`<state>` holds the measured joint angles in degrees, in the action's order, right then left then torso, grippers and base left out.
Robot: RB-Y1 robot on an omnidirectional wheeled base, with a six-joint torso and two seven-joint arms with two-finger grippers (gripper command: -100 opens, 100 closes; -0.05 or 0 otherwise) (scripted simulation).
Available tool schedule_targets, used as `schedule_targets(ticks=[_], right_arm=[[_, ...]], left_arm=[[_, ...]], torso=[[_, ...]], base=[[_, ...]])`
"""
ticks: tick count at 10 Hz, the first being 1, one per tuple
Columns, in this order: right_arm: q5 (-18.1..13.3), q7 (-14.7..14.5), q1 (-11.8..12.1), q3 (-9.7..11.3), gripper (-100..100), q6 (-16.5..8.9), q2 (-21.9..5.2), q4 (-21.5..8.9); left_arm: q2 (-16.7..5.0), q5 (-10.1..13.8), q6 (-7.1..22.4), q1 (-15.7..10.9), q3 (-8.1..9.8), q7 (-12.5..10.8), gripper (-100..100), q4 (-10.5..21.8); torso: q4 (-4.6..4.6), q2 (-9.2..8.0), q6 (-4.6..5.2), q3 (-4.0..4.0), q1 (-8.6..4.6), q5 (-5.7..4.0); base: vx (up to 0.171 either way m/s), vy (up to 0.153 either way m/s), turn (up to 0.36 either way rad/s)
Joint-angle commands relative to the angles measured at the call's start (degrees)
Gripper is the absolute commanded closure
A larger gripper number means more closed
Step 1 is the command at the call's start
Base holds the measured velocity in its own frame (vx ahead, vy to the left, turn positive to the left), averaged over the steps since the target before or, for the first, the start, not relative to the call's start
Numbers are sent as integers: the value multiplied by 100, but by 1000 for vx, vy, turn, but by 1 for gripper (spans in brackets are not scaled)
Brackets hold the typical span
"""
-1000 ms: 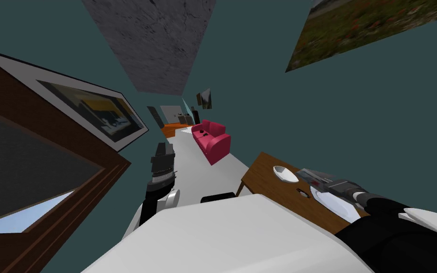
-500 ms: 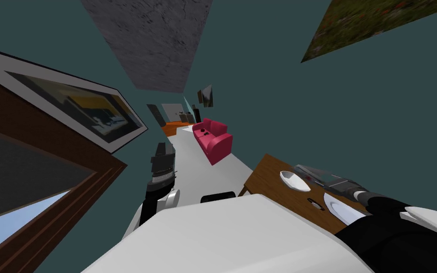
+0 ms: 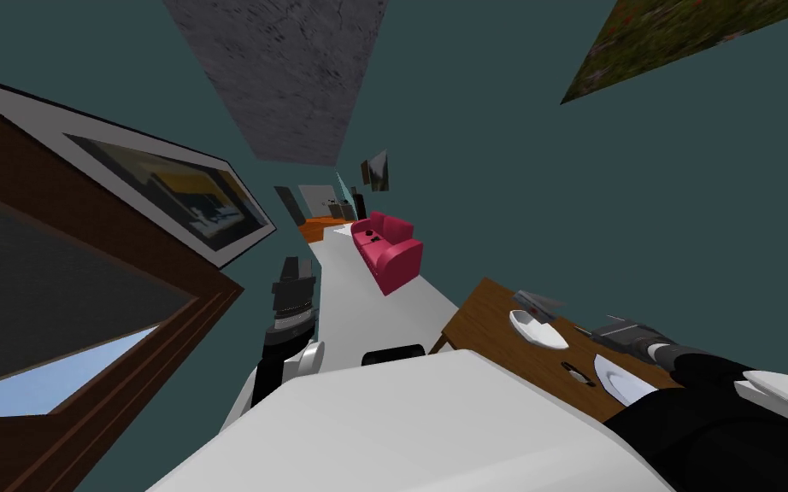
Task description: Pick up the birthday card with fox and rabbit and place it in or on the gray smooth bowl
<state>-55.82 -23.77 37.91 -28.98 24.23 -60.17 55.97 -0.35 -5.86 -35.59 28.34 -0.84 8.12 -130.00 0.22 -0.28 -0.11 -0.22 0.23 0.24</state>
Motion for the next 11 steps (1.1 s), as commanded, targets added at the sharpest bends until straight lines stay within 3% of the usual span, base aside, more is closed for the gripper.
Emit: schedule_targets(ticks=[1, 7, 8, 9, 11], right_arm=[[19, 260, 88, 50, -100, -70, -156, -32], [114, 939, 206, 165, -100, -140, -722, -430], [101, 841, 156, 161, -100, -121, -664, -424], [103, 860, 151, 163, 0, -117, -675, -439], [103, 858, 153, 163, 0, -117, -673, -437]], left_arm=[[0, 0, 0, 0, 0, 0, 0, 0], [0, 0, 0, 0, 0, 0, 0, 0], [0, 0, 0, 0, 0, 0, 0, 0], [0, 0, 0, 1, 1, 0, 0, 0], [0, 0, 0, 2, 1, 0, 0, 0]], torso=[[0, 0, 0, 0, 0, 0], [1, -1, 2, -2, 3, 1], [1, 2, 1, 0, 3, 0], [-2, 16, 6, 7, -3, -2], [-6, 33, 4, 18, -9, -4]], base=[[-136, 25, 164], [-103, 34, 139], [-41, 14, 29], [-7, 3, -8], [0, 0, 0]])
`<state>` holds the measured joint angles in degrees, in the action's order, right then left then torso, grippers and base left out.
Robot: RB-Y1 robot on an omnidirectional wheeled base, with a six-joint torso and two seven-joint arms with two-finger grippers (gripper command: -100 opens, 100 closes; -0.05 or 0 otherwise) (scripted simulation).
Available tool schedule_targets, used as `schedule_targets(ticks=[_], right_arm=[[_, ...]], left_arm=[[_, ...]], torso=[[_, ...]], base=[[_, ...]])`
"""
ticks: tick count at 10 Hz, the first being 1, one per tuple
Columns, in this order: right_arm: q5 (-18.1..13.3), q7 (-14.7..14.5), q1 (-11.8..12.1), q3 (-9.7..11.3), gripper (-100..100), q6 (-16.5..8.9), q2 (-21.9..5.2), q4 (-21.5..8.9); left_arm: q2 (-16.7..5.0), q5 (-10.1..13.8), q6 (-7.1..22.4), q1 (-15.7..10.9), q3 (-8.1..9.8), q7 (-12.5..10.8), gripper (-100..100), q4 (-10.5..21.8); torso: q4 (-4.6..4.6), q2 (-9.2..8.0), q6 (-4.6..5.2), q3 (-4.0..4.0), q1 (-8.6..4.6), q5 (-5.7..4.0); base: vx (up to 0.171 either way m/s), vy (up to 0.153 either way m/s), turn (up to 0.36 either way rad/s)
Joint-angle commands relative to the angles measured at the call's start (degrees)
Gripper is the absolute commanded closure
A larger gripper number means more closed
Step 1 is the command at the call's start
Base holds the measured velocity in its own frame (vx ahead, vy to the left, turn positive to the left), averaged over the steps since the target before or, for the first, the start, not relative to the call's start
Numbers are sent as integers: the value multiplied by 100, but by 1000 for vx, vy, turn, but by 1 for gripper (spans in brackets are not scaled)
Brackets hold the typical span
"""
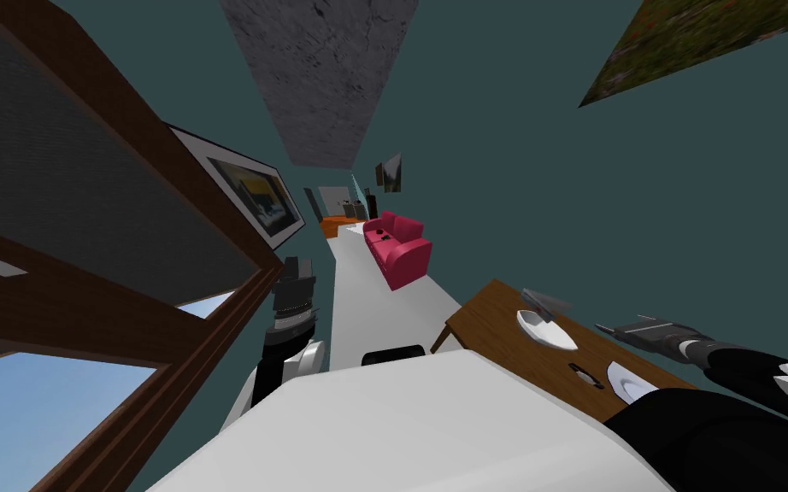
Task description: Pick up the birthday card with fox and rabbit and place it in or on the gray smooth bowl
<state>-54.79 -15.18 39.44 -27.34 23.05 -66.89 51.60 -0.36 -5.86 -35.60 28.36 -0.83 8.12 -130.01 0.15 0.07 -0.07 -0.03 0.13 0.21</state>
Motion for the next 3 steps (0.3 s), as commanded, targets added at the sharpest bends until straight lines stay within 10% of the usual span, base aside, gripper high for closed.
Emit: schedule_targets(ticks=[1, 3], right_arm=[[0, 0, 0, 0, 0, 0, 0, 0], [0, 0, 0, 0, 0, 0, 0, 0]], left_arm=[[0, 0, 0, 0, 0, 0, 0, 0], [0, 0, 0, 0, 0, 0, 0, 0]], torso=[[0, 0, 0, 0, 0, 0], [0, 2, 0, 1, 0, 0]], base=[[0, 0, 0], [0, 0, 0]])
